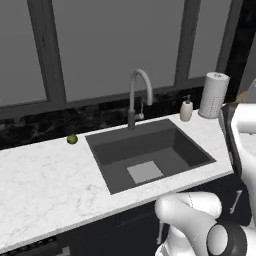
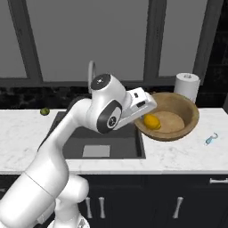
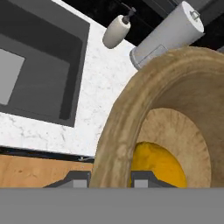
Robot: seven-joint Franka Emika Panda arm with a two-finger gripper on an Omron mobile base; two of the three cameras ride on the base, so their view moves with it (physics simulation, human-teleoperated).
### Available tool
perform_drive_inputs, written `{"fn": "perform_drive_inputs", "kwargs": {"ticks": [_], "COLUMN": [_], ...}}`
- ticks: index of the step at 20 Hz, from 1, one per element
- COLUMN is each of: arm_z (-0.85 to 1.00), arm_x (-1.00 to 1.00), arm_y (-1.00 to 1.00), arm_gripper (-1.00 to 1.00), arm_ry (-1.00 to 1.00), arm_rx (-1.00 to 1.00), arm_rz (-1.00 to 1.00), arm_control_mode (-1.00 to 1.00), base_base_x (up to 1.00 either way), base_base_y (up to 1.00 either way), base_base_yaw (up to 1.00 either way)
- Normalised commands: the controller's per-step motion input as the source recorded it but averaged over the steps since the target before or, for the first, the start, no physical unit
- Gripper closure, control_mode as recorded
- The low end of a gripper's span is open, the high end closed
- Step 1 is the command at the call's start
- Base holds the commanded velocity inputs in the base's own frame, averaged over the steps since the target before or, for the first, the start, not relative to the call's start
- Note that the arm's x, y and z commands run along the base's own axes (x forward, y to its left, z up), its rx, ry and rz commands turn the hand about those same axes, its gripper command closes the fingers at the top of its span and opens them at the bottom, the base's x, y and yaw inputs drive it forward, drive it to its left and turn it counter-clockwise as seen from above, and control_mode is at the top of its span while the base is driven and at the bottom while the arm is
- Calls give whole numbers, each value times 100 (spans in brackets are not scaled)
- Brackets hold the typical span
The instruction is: Pick the lemon from the sink and place it in the bowl. Then pick the bowl and place it in the microwave. Then close the microwave door and press the start button.
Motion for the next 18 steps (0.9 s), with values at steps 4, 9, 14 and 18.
{"fn": "perform_drive_inputs", "kwargs": {"ticks": [4, 9, 14, 18], "arm_z": [0, 0, 0, 0], "arm_x": [0, 0, 0, 0], "arm_y": [0, 0, 0, 0], "arm_gripper": [100, 100, 100, 100], "arm_ry": [0, 0, 0, 0], "arm_rx": [0, 0, 0, 0], "arm_rz": [0, 0, 0, 0], "arm_control_mode": [100, 100, 100, 100], "base_base_x": [-18, -9, -4, 0], "base_base_y": [0, 0, 0, 0], "base_base_yaw": [-57, -66, -70, -75]}}
